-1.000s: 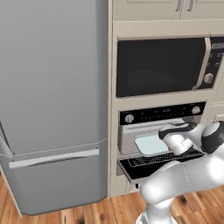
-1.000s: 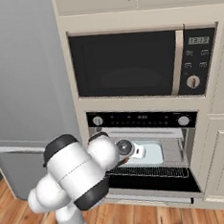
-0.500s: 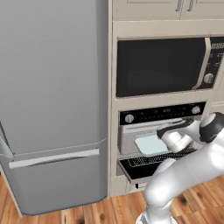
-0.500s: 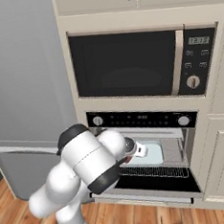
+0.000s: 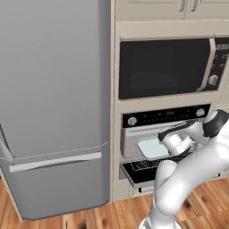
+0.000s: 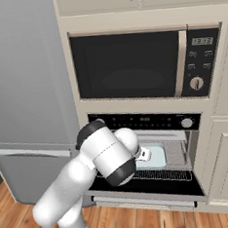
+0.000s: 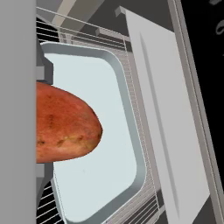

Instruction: Place the sweet potato on the bottom rack of the oven.

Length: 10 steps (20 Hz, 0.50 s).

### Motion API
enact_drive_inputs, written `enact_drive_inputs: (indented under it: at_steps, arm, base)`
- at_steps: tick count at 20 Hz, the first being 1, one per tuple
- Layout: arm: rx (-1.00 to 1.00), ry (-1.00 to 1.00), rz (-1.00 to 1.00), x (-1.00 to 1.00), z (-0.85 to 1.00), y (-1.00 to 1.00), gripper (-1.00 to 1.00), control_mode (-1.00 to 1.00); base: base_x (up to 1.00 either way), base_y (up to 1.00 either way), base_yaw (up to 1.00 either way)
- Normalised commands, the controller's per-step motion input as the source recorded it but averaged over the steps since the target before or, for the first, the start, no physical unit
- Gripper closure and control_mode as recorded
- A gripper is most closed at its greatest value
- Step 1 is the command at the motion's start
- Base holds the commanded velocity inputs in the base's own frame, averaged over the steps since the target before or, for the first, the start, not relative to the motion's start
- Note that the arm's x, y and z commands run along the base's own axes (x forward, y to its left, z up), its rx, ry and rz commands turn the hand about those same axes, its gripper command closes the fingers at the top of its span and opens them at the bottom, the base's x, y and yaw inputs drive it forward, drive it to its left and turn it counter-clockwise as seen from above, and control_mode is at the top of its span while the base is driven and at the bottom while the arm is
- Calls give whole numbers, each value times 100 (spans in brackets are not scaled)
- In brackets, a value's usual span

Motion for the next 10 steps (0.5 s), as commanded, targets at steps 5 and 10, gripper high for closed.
enact_drive_inputs:
  at_steps: [5,10]
  arm:
    - [0,0,0,25,-29,0,100,-100]
    - [0,0,0,29,-16,0,100,-100]
  base:
    - [0,0,0]
    - [0,0,0]
